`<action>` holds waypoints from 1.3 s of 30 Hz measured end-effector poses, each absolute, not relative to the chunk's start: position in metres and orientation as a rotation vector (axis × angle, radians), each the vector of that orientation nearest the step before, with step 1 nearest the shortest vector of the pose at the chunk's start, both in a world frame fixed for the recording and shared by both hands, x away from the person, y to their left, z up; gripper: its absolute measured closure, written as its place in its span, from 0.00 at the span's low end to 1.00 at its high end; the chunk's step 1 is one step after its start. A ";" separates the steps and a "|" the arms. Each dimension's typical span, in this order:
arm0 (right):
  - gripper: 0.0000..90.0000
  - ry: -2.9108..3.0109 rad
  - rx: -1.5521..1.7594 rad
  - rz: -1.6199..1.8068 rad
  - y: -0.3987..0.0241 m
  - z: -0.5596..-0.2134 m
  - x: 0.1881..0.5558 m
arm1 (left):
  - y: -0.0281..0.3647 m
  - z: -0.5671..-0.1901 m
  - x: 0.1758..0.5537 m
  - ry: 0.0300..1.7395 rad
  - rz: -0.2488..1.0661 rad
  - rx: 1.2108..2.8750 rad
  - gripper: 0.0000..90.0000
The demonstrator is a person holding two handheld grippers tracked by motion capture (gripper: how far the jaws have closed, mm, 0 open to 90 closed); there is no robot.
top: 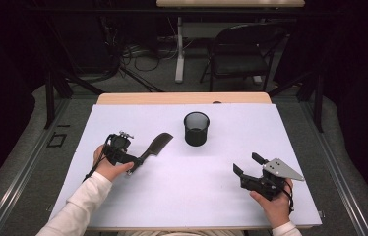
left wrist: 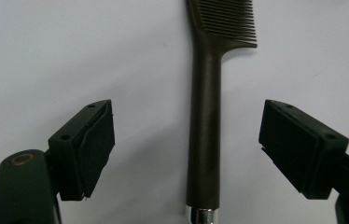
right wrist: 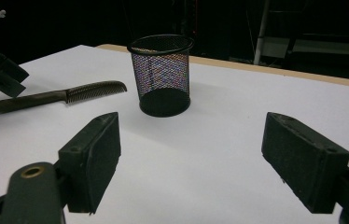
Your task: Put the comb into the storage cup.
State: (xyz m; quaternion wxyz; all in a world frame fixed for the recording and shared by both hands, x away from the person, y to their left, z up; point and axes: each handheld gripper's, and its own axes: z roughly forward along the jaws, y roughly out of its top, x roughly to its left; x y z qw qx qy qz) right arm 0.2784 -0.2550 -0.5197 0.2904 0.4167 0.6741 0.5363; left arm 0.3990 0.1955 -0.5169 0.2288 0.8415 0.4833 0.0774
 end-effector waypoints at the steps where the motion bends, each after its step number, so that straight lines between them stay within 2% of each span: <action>1: 0.21 1.799 1.115 1.431 -0.255 -0.520 0.278 | 0.195 -0.517 0.400 1.334 0.212 2.324 0.21; 16: 0.21 1.804 1.110 1.433 -0.255 -0.521 0.279 | 0.191 -0.519 0.411 1.341 0.142 2.439 0.23; 26: 0.21 1.813 1.113 1.428 -0.255 -0.521 0.279 | 0.187 -0.520 0.416 1.330 0.102 2.454 0.34; 39: 0.21 1.820 1.111 1.424 -0.254 -0.521 0.280 | 0.181 -0.521 0.422 1.346 0.125 2.456 0.35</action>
